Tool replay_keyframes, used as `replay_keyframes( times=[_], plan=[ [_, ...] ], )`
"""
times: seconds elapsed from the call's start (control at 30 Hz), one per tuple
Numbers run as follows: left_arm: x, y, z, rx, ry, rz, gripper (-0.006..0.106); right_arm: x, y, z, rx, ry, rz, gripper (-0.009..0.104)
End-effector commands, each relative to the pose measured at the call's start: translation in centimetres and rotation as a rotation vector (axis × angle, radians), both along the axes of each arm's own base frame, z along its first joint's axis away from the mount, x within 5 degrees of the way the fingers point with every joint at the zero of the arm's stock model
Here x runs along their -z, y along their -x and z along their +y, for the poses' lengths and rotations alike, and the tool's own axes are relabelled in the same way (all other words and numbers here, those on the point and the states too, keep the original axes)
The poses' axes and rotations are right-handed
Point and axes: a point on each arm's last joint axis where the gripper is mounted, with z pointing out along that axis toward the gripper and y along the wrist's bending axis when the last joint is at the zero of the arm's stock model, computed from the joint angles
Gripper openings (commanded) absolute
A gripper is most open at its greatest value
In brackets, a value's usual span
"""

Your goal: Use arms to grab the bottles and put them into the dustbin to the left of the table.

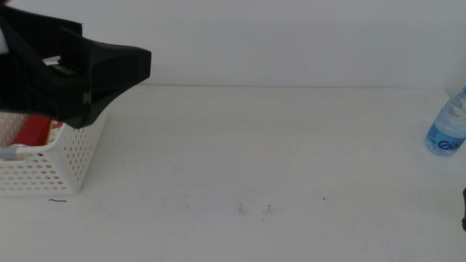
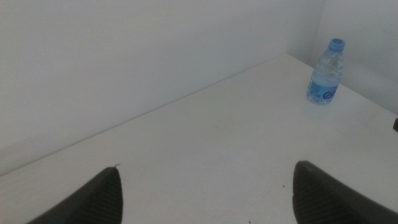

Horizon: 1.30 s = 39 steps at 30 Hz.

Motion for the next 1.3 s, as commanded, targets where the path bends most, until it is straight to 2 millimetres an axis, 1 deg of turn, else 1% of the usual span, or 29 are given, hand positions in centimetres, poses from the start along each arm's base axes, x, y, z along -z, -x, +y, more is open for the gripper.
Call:
replay_keyframes(
  times=[0.0, 0.13, 0.27, 0.33, 0.4, 0.5, 0.67, 0.7, 0.83, 1.0, 1.17, 1.27],
  plan=[
    [-0.3, 0.1, 0.0, -0.001, 0.014, -0.013, 0.094, -0.4, -0.3, -0.2, 0.013, 0.043, -0.063, 0.092],
    [-0.3, 0.1, 0.0, -0.001, 0.014, -0.013, 0.094, -0.4, -0.8, -0.4, 0.012, 0.134, -0.091, 0.092],
    [-0.3, 0.1, 0.0, -0.001, 0.016, -0.015, 0.094, 0.1, -2.8, -0.6, 0.030, 0.196, -0.046, 0.092],
    [-0.3, 0.1, 0.0, -0.001, 0.016, -0.015, 0.094, 0.0, -4.2, -0.6, 0.029, 0.251, -0.070, 0.092],
    [-0.3, 0.1, 0.0, -0.001, 0.016, -0.015, 0.094, 0.3, -5.7, -0.8, 0.064, 0.263, -0.082, 0.091],
    [-0.3, 0.1, 0.0, -0.001, 0.016, -0.015, 0.094, 1.4, -7.8, -1.1, 0.110, 0.276, -0.070, 0.091],
    [-0.3, 0.1, 0.0, -0.001, 0.016, -0.015, 0.094, 3.5, -11.1, -1.1, 0.130, 0.287, -0.029, 0.091],
    [-0.3, 0.1, 0.0, -0.001, 0.014, -0.013, 0.094, 4.9, -13.4, -1.3, 0.179, 0.285, -0.012, 0.091],
    [-0.3, 0.1, 0.0, -0.001, 0.014, -0.013, 0.094, 5.4, -15.8, -1.3, 0.187, 0.307, -0.031, 0.091],
    [-0.3, 0.1, 0.0, -0.001, 0.014, -0.013, 0.094, 5.7, -17.9, -1.7, 0.241, 0.305, -0.054, 0.090],
    [-0.3, 0.1, 0.0, -0.001, 0.014, -0.013, 0.094, 6.4, -19.9, -2.8, 0.246, 0.291, -0.054, 0.090],
    [-0.3, 0.1, 0.0, -0.001, 0.014, -0.013, 0.094, 6.8, -21.2, -3.8, 0.273, 0.281, -0.058, 0.090]
  ],
)
